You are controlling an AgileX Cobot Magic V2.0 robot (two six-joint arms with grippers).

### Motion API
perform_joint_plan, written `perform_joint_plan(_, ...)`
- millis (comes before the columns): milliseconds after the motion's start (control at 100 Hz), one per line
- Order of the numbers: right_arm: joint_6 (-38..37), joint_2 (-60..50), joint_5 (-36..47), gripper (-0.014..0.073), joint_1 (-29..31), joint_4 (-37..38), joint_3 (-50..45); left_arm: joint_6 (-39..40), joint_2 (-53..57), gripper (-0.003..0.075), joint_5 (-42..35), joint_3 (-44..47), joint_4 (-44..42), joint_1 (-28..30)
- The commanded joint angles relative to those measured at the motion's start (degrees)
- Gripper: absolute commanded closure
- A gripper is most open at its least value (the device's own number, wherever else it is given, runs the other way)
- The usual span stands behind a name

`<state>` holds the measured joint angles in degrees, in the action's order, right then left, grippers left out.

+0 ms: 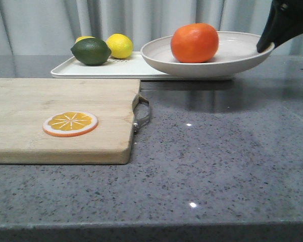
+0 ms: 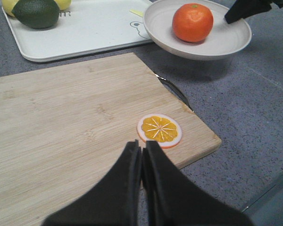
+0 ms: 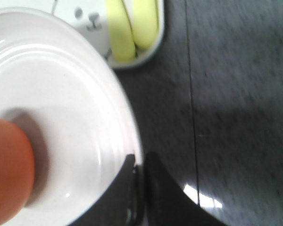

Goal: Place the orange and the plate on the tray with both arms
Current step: 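Lift the plate with the orange and lower it onto the white tray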

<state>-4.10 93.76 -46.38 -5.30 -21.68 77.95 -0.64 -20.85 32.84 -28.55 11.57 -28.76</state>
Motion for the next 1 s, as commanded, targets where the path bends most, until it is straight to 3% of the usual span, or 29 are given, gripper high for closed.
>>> perform_joint_plan(0,0.66,1.39,0.66,0.066,-0.23,-2.33,7.18,0.64,-0.4,0.0739,-4.73,-1.54,0.71,0.13)
perform_joint_plan(590,-0.3,29.99,-11.9,0.066,-1.54,-6.23,52.29,0.64,-0.4,0.0739,-4.73,-1.54,0.71,0.13)
perform_joint_plan(990,-0.52,40.64,-11.44,0.066,-3.34,-8.3,63.41,0.64,-0.97,0.0739,-4.83,-1.54,0.71,0.13)
